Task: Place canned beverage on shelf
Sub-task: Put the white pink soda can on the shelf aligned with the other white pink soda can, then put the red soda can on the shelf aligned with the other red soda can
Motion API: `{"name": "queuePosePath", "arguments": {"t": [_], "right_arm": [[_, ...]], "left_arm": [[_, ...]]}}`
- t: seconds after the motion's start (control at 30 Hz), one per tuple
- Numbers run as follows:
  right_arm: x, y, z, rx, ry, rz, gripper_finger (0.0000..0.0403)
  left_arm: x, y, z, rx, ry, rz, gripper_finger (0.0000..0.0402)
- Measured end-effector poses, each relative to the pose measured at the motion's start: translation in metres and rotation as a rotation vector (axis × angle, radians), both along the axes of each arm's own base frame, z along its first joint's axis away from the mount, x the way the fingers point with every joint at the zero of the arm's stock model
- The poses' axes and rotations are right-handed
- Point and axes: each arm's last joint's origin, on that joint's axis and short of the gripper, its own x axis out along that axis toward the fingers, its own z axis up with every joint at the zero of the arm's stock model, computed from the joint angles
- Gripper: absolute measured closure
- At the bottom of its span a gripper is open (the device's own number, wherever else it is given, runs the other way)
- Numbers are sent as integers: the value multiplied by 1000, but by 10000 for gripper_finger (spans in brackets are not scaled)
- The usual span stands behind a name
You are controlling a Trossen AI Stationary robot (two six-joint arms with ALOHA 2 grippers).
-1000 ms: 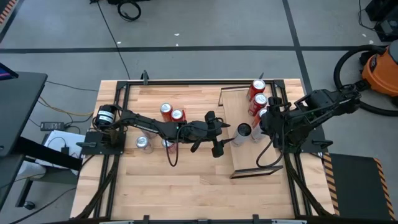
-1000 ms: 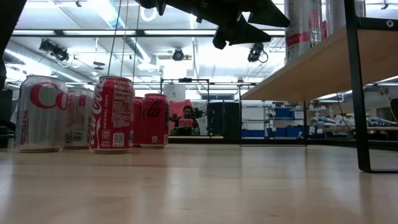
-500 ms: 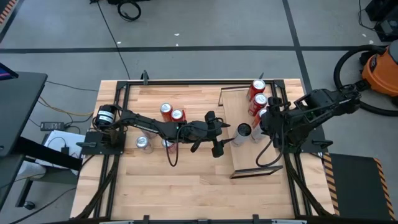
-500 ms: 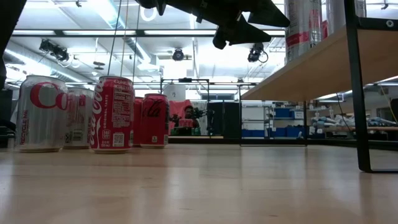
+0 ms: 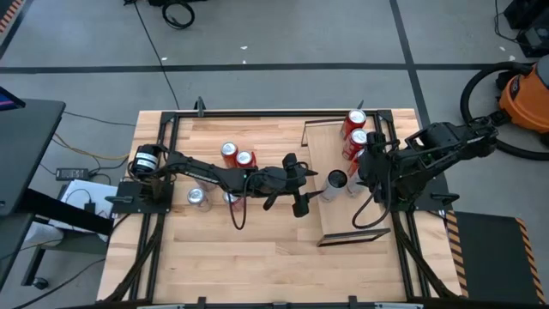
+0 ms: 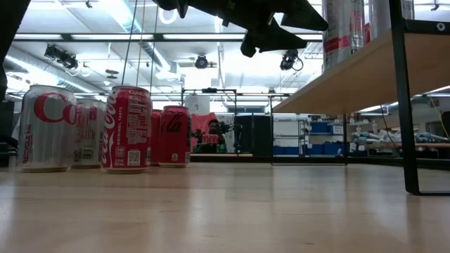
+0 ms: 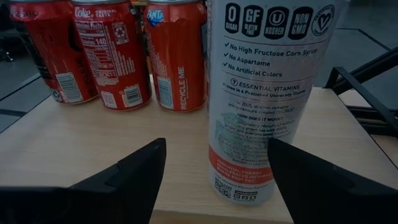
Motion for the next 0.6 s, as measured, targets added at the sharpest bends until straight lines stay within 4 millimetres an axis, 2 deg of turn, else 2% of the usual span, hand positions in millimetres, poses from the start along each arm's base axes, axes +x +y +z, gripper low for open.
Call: {"name": "queuePosePath", "arguments": {"t": [0.33,0.47,0.6], "right_arm": [[2,0,2,-18,-24,30,100],[4,1,3,-12,-45,33,100],[3,1,10,-24,-86,38,100]], "left_arm": [[1,0,2,-4,-23,0,109],[-2,-1,1,14,21,-6,109],[-11,-3,15,64,31,-3,109]]}}
